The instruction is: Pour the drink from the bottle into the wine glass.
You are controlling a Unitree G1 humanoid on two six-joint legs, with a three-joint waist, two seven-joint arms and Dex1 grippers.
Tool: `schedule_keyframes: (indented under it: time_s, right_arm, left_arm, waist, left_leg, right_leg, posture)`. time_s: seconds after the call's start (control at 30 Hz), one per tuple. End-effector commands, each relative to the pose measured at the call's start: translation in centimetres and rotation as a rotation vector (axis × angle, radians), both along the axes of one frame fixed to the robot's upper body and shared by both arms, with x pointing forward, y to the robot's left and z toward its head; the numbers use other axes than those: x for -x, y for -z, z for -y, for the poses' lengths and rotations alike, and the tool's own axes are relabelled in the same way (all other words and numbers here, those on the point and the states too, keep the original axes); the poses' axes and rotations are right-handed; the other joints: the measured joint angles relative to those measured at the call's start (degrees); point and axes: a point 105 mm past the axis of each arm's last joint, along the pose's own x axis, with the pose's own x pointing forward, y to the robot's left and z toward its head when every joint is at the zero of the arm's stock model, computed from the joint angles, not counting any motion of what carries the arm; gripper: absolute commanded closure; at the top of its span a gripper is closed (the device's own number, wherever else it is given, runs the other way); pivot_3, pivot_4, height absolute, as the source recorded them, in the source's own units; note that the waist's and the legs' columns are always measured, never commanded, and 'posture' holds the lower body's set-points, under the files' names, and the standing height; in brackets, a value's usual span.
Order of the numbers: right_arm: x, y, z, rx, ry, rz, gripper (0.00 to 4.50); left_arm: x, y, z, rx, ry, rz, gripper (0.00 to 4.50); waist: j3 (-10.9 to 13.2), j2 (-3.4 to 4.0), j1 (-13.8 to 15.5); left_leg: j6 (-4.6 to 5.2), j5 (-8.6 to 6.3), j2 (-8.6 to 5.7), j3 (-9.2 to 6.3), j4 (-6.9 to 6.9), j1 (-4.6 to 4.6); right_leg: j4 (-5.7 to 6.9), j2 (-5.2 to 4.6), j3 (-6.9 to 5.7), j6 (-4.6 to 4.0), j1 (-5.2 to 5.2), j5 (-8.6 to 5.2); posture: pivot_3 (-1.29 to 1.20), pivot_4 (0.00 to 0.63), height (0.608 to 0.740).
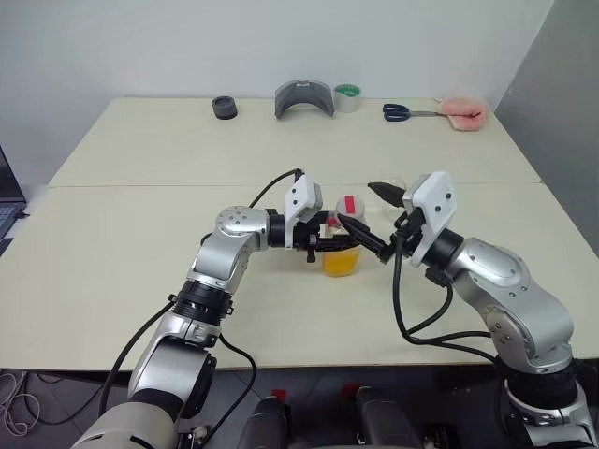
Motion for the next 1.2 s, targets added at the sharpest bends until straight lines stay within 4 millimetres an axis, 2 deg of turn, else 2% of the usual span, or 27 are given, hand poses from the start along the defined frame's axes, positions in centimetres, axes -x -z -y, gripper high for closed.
schedule_keyframes:
  time_s: [0.03, 0.87, 1.2]
  right_arm:
    - [-0.1, -1.0, 1.4, 0.0, 0.053, 0.035, 0.5]
    - [-0.1, -1.1, 2.6, 0.016, 0.078, 0.031, 0.5]
    - [0.2, -1.1, 2.3, 0.019, 0.057, 0.03, 0.5]
  left_arm:
    - [0.3, -1.9, 0.0, 0.029, 0.022, 0.078, 2.68]
    - [0.2, -1.8, -0.1, 0.028, 0.018, 0.079, 2.68]
    - [0.2, -1.7, -0.1, 0.03, 0.015, 0.077, 2.68]
  waist:
    - [0.0, 0.0, 0.0]
    - [0.0, 0.0, 0.02]
    - [0.0, 0.0, 0.01]
  left_leg:
    - [0.0, 0.0, 0.0, 0.0, 0.0, 0.0]
    - [0.0, 0.0, 0.0, 0.0, 0.0, -0.01]
    - [0.0, 0.0, 0.0, 0.0, 0.0, -0.01]
  right_leg:
    - [0.0, 0.0, 0.0, 0.0, 0.0, 0.0]
    - [0.0, 0.0, 0.0, 0.0, 0.0, 0.0]
    - [0.0, 0.0, 0.0, 0.0, 0.0, 0.0]
  posture:
    - [0.0, 0.15, 0.74]
    - [0.0, 0.15, 0.74]
    - [0.0, 0.15, 0.74]
